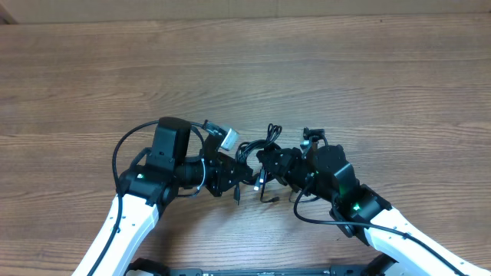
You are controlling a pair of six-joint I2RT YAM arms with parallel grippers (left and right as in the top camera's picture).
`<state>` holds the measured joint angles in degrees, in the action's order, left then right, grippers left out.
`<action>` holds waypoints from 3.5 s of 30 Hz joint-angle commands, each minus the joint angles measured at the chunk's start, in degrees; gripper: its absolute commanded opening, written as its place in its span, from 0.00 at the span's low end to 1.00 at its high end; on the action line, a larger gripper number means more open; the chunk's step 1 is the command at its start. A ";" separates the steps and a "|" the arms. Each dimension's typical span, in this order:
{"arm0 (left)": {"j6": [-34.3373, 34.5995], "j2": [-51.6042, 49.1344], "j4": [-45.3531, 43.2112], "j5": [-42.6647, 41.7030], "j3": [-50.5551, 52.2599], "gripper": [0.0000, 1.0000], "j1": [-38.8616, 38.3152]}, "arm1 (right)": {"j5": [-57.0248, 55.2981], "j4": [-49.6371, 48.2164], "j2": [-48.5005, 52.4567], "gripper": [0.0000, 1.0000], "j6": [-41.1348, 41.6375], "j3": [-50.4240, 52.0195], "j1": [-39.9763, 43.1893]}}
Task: Untangle cables
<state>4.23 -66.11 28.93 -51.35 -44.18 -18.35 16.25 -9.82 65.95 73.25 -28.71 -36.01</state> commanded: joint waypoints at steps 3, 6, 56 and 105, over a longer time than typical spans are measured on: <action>-5.99 0.61 -4.42 -20.63 -0.66 0.04 -0.81 | -9.92 -0.35 0.35 0.04 -0.17 -0.61 2.69; -5.99 0.61 -5.86 -21.55 -0.66 0.04 -0.83 | -10.23 -0.42 0.35 0.04 -0.17 -0.61 2.32; -11.93 0.55 -12.55 -9.57 -0.66 0.04 8.15 | 0.02 10.01 -2.60 1.00 -0.50 -0.61 2.34; -23.78 0.48 -6.51 -21.38 -0.63 0.04 9.90 | 5.51 -24.11 -3.93 0.89 12.26 -0.61 2.38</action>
<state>-17.04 -66.76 22.94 -71.33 -43.53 -8.47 17.82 -33.19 61.65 83.05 -28.99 -33.08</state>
